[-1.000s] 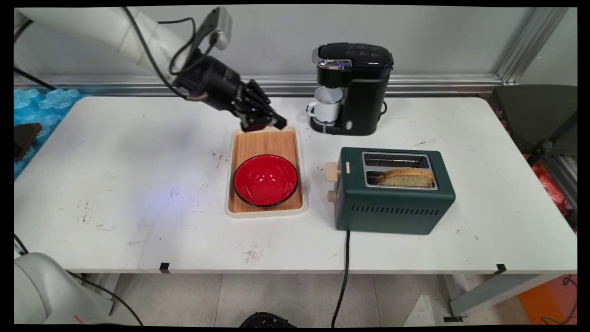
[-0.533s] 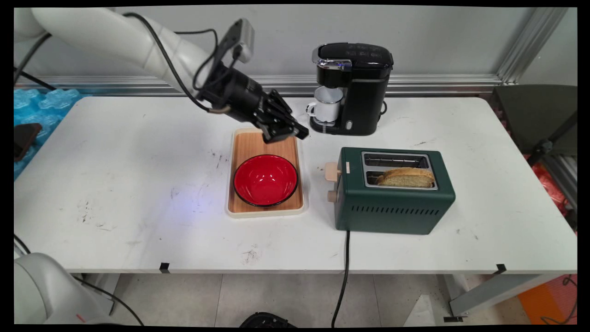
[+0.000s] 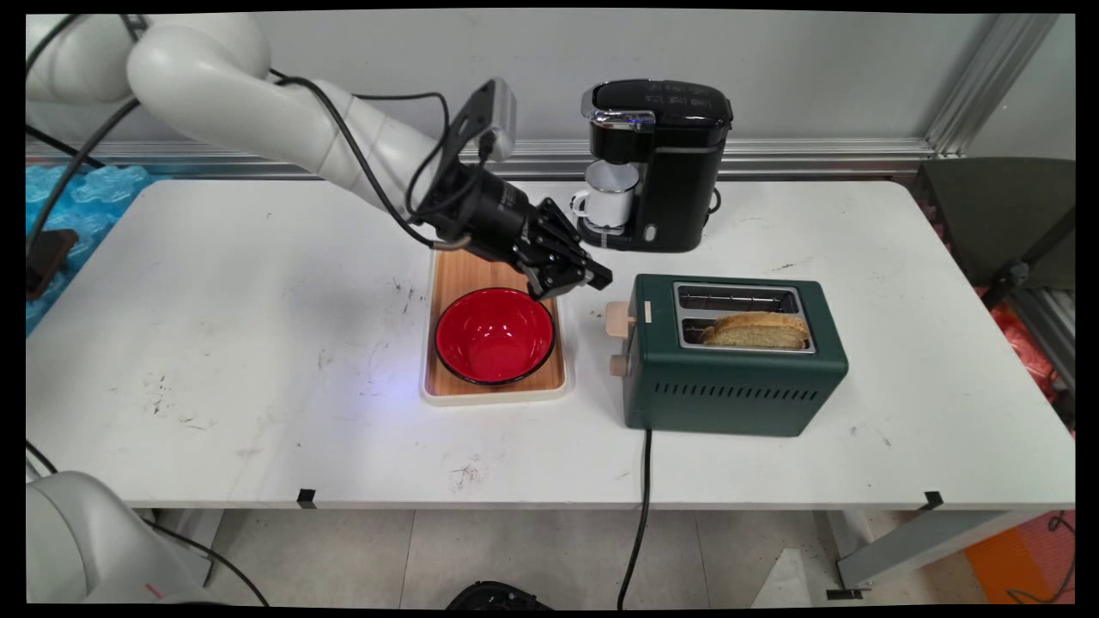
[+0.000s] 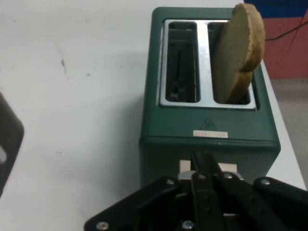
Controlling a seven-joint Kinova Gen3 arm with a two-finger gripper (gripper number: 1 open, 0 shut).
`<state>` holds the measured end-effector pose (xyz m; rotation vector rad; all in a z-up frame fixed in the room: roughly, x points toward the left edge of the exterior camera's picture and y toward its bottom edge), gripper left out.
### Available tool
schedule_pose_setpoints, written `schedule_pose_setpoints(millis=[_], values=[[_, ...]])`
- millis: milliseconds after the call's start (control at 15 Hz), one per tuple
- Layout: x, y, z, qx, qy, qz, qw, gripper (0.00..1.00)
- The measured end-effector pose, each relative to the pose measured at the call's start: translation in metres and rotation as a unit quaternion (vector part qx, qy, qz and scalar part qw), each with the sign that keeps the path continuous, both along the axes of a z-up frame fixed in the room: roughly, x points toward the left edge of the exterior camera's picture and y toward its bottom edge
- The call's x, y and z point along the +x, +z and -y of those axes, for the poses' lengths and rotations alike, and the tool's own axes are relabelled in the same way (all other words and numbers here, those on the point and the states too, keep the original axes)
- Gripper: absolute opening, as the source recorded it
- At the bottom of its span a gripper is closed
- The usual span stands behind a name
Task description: Press the toaster switch
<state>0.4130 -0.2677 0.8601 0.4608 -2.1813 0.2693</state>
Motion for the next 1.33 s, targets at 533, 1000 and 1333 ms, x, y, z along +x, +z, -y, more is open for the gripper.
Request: schedule_pose_setpoints(millis=[533, 1000, 1333], values=[[-0.013, -0.023, -0.001, 0.001, -0.005, 0.000, 1.0000, 0.00], [-0.017, -0.040, -0.002, 0.003, -0.007, 0.004, 1.0000, 0.00], [-0.020, -0.049, -0.003, 0.005, -0.007, 0.005, 1.0000, 0.00]])
